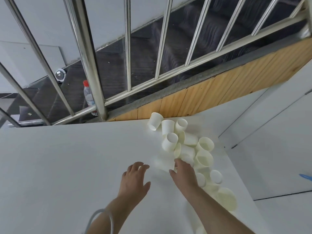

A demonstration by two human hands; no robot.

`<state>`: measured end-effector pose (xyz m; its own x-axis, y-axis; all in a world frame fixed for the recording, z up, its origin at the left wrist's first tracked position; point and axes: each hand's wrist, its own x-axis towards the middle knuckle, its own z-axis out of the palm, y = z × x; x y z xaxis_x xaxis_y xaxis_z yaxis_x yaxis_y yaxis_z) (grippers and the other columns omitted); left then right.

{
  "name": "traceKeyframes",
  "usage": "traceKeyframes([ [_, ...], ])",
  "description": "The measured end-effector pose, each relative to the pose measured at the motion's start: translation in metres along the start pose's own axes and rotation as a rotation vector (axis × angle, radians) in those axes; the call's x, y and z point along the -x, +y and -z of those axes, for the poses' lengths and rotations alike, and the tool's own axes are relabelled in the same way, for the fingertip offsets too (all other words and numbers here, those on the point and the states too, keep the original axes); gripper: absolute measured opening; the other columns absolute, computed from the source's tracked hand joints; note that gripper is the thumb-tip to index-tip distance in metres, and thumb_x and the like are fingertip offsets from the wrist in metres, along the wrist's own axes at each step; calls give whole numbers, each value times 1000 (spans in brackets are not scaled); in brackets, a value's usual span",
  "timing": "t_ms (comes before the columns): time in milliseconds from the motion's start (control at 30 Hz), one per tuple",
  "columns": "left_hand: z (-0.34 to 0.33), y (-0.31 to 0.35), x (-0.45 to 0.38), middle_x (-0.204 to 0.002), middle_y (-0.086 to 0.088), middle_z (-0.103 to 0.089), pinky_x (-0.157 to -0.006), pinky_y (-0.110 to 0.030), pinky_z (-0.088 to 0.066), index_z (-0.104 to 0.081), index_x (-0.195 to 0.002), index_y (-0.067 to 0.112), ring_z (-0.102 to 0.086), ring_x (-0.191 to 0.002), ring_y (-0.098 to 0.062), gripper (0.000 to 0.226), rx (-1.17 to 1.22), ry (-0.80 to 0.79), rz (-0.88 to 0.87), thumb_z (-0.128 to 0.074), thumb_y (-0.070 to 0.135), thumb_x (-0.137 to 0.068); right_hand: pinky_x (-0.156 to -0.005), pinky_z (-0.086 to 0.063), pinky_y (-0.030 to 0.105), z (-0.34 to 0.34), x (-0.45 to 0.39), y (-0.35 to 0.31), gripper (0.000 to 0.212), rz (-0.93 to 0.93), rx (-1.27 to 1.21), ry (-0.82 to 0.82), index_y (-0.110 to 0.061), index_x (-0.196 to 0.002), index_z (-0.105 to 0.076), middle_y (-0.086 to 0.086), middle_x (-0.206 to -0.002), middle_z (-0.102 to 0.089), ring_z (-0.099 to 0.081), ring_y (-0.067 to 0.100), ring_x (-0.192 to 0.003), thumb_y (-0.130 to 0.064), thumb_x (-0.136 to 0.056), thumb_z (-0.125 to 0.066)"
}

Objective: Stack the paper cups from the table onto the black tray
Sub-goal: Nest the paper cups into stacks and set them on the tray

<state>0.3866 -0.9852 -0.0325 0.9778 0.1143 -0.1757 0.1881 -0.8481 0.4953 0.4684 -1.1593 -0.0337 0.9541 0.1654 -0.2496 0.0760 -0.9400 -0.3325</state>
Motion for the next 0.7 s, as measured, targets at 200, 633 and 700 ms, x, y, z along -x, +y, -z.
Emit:
traceKeyframes([
  [200,-5,0,-17,-146,12,-31,-109,-27,-29,-35,-141,32,-28,-137,-11,55,26,14,-1,-55,38,-90,-64,-45,32,-3,-17,-5,18,-31,-153,55,-17,-77,-45,-7,-67,-52,-52,14,-66,-13,-88,-59],
  [633,-17,-2,-40,-144,15,-38,-103,-22,-34,-29,-146,28,-37,-133,-8,75,193,62,14,-66,36,-81,-85,-45,21,-5,-9,-26,18,522,-212,-128,-18,-100,-71,-8,-100,-67,-53,10,-99,-10,-90,-60],
  [700,-19,-2,-40,-142,14,-40,-101,-22,-36,-30,-146,27,-40,-131,-9,76,202,56,33,-67,34,-80,-86,-46,23,-7,-9,-26,21,577,-198,-135,-17,-101,-72,-6,-101,-67,-52,12,-101,-7,-88,-58],
])
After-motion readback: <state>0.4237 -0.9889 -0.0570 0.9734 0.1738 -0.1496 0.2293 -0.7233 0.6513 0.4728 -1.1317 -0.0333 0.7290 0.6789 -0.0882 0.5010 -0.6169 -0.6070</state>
